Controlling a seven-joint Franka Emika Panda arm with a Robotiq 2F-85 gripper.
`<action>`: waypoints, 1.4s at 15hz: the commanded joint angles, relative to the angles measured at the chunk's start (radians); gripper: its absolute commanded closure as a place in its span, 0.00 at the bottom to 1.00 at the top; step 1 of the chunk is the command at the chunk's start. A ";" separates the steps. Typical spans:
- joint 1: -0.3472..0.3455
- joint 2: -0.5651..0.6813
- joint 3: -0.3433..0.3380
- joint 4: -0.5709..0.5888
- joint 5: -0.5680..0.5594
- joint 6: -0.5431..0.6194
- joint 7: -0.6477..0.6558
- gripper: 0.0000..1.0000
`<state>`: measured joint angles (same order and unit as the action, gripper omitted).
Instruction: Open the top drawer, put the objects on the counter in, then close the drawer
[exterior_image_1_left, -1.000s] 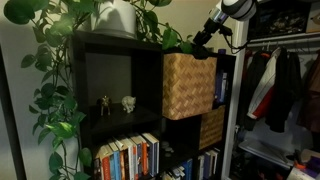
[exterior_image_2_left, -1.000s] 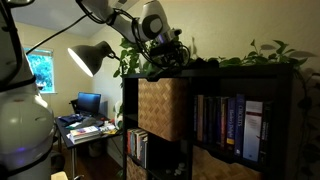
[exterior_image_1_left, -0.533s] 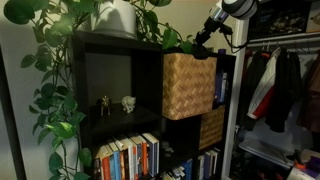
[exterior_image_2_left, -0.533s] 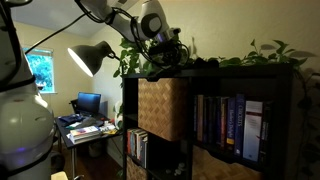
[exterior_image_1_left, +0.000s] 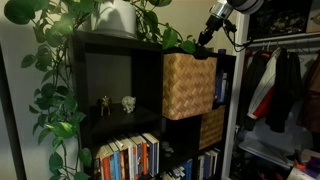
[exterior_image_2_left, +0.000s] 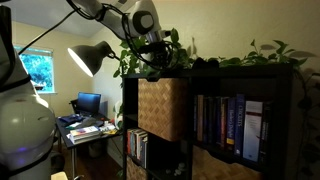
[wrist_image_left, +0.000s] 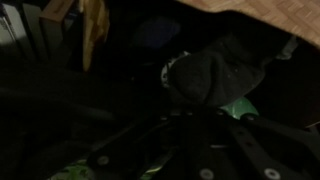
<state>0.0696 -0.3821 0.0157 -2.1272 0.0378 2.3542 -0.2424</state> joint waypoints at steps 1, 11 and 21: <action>0.030 -0.056 0.003 -0.063 0.021 -0.058 0.012 0.94; 0.020 -0.046 0.025 -0.071 -0.038 -0.051 0.037 0.34; -0.045 -0.023 -0.014 0.042 -0.091 -0.023 0.067 0.00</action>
<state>0.0476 -0.4098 0.0207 -2.1128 -0.0342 2.3192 -0.2096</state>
